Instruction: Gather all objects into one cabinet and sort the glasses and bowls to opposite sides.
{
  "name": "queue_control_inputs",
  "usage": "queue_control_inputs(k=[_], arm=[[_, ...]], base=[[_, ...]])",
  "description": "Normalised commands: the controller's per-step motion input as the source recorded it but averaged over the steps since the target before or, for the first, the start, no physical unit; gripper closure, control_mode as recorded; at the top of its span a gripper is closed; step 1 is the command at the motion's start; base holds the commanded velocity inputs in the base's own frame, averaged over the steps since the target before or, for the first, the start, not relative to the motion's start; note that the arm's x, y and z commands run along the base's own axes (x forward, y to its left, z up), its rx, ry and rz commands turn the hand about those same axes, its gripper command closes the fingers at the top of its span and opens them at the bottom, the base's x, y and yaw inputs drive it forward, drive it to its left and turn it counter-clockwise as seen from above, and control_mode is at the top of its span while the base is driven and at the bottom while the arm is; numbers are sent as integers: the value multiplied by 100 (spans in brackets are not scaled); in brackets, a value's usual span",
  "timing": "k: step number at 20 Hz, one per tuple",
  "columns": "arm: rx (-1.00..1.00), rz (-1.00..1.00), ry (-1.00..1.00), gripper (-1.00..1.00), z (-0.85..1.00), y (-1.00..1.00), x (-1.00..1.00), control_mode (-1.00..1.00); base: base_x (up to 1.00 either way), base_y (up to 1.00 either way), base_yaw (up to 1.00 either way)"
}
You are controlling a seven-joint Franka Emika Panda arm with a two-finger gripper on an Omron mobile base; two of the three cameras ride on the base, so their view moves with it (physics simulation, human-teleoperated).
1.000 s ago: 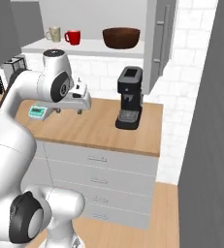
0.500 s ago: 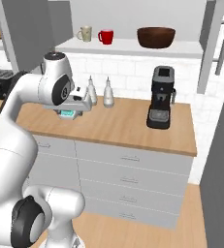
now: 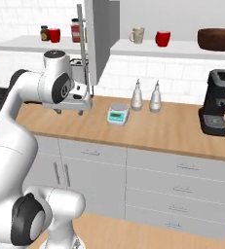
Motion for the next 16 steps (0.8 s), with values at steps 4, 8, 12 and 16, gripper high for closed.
queue_control_inputs(k=[4,8,12,16], arm=[[0,0,0,-100,0,0,0,100],[0,0,0,-100,0,0,0,100],[0,0,0,-100,0,0,0,100],[0,0,0,-100,0,0,0,100]], base=[[10,100,0],[44,99,-2],[79,33,0],[87,0,0]])
